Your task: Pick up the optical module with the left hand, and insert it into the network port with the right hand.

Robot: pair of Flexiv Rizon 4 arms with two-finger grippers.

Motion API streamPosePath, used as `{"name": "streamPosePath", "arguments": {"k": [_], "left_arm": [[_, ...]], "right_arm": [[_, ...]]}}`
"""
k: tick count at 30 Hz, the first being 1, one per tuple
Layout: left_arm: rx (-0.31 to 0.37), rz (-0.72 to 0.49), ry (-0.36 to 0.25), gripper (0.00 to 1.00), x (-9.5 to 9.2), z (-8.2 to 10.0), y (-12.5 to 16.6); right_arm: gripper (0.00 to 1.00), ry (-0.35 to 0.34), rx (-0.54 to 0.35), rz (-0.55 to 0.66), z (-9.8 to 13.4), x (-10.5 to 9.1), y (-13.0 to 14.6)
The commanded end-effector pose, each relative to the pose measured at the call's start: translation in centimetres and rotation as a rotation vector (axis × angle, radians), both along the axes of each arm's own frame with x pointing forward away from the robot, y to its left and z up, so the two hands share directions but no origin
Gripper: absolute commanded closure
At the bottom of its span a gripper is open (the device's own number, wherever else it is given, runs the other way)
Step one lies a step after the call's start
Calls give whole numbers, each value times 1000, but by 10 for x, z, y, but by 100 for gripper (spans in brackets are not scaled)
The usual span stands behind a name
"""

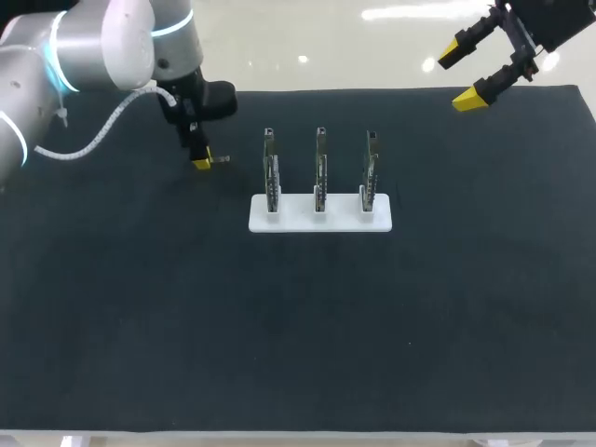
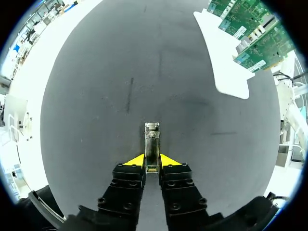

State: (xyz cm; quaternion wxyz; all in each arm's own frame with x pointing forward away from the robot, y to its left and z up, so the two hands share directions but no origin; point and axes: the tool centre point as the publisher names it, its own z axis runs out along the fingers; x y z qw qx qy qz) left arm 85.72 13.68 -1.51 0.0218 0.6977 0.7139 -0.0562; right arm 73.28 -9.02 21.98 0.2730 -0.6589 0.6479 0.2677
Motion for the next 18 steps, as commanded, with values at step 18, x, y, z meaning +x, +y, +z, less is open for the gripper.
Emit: {"name": "streamPosePath", "arguments": {"k": [18], "left_arm": [[-474,-138,56,100,-81,149,11]], "right_arm": [[0,-2,1,-1,0,-1,0]]}}
